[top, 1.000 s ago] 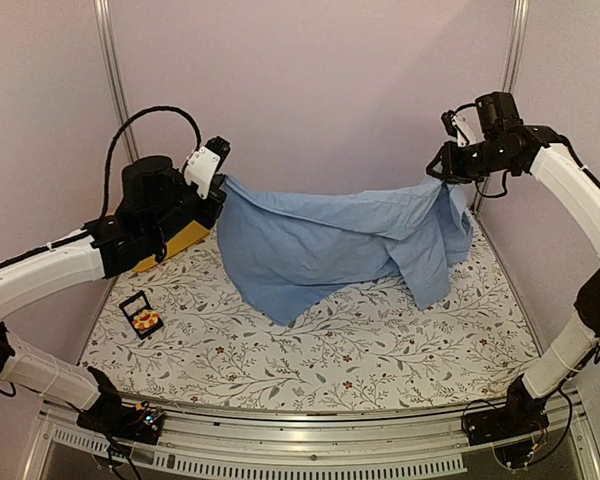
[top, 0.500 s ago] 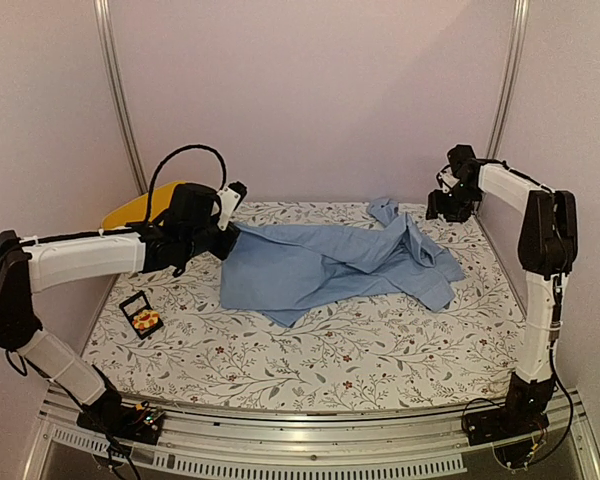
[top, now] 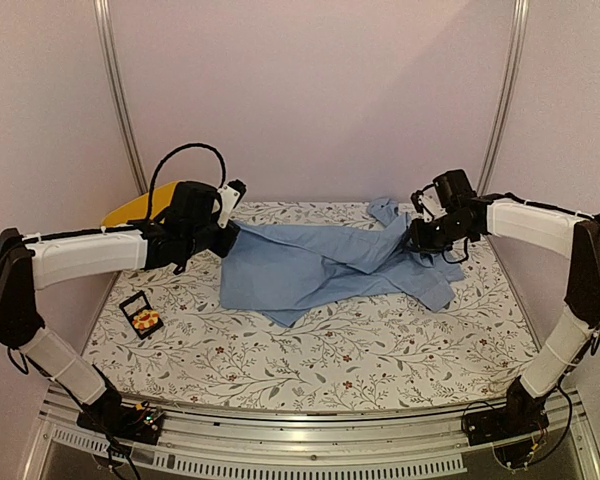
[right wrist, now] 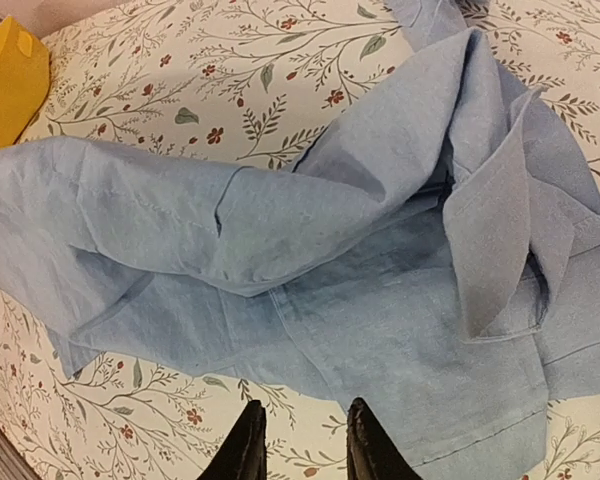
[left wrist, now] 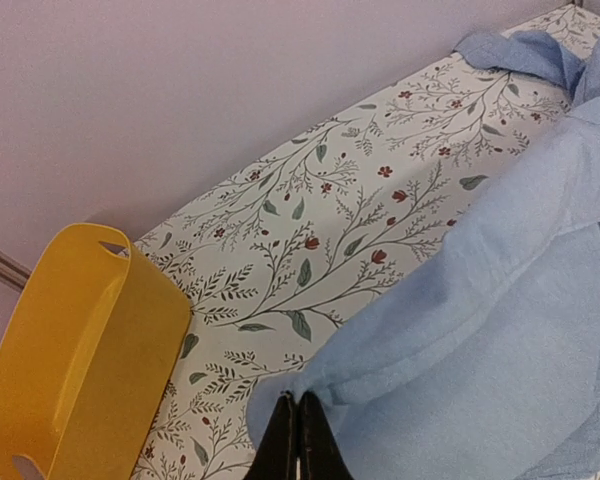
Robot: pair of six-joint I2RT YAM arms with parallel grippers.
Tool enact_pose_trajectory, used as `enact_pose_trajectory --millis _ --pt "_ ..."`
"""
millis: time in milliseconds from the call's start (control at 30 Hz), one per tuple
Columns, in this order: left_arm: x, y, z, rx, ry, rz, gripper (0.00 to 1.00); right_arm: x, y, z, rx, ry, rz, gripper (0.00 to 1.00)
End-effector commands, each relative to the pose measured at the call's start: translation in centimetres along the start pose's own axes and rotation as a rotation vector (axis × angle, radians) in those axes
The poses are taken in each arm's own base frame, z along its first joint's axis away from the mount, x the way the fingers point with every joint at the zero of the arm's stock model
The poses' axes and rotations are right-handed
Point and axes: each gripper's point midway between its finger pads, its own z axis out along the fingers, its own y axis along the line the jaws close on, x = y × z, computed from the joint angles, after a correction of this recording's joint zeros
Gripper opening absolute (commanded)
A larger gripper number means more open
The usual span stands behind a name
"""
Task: Pin the brooch onto the clothing
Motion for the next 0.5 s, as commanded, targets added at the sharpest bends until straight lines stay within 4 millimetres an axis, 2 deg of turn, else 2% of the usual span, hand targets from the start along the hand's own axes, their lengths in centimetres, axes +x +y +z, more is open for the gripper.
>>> enact_pose_trajectory --millis 0,133,300,400,467 --pt "-0.9 0.8 0.1 -0.014 -0.012 -0.013 0.0 -1.1 0.3 3.8 -0.103 -0.028 0.152 0.23" --pt "-0.7 0.7 -0.2 -0.008 -0.014 -0.013 0.0 -1.7 -2.3 8.0 -0.002 0.007 0.196 0.19" --pt "-0.4 0.7 0.0 -0.011 -0.01 -0.005 0.0 -4.8 -5.2 10.1 0.1 -0.051 0.209 0.23" --pt "-0.4 0.6 0.1 -0.011 -0.008 0.003 0.0 -5.2 -6.4 11.6 0.117 -0.05 0.225 0.26" --pt "-0.5 0.6 0.2 -0.009 -0.009 0.008 0.0 -4.6 -7.4 12.4 0.157 -0.04 0.235 0.31"
